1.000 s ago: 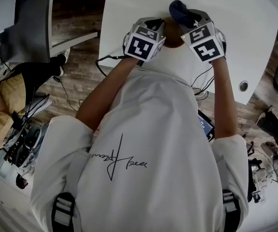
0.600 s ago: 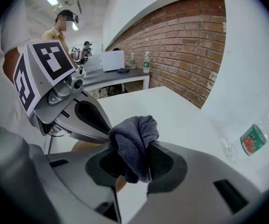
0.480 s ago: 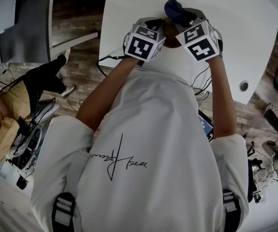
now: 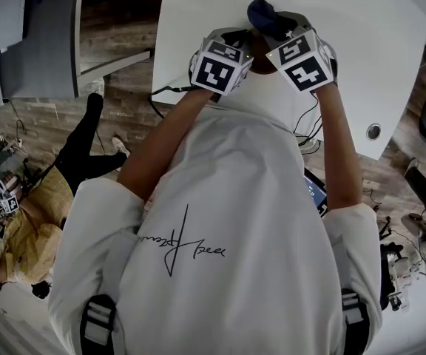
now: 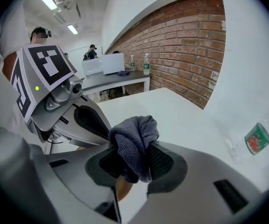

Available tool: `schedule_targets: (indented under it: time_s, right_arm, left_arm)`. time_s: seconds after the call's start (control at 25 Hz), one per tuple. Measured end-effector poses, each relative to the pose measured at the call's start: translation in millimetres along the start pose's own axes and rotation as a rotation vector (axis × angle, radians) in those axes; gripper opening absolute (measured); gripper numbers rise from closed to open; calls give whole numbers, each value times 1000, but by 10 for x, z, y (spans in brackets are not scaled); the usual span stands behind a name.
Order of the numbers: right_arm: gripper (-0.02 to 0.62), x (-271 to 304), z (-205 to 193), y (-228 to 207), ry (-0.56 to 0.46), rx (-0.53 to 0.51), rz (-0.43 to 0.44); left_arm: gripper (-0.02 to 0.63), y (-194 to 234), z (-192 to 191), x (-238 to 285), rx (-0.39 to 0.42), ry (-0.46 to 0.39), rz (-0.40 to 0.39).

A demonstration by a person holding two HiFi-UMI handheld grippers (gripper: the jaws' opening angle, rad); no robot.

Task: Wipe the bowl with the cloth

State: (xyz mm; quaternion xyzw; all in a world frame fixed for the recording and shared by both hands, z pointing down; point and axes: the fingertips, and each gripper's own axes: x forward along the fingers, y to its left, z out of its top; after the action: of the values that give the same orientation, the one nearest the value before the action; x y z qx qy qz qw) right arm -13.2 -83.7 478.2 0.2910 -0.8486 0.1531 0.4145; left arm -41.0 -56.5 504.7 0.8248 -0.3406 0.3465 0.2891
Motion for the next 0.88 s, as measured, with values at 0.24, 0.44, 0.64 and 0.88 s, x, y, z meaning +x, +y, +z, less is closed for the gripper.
schedule_targets:
  time_s: [0.24, 0.44, 0.64, 0.88]
  right_arm:
    - [98, -53, -11, -31, -2, 34, 1]
    - [98, -61, -38, -46, -3, 53, 1]
    - [98, -92, -86, -92, -2, 71, -5]
    - [98, -129, -151, -156, -4, 98, -10]
  left_arm:
    - [21, -26, 22, -20, -7, -3, 4]
    - [21, -34, 14, -11, -18, -3, 1]
    - [21, -41, 20, 2, -26, -3, 2]
    - [21, -56, 42, 30, -32, -3, 3]
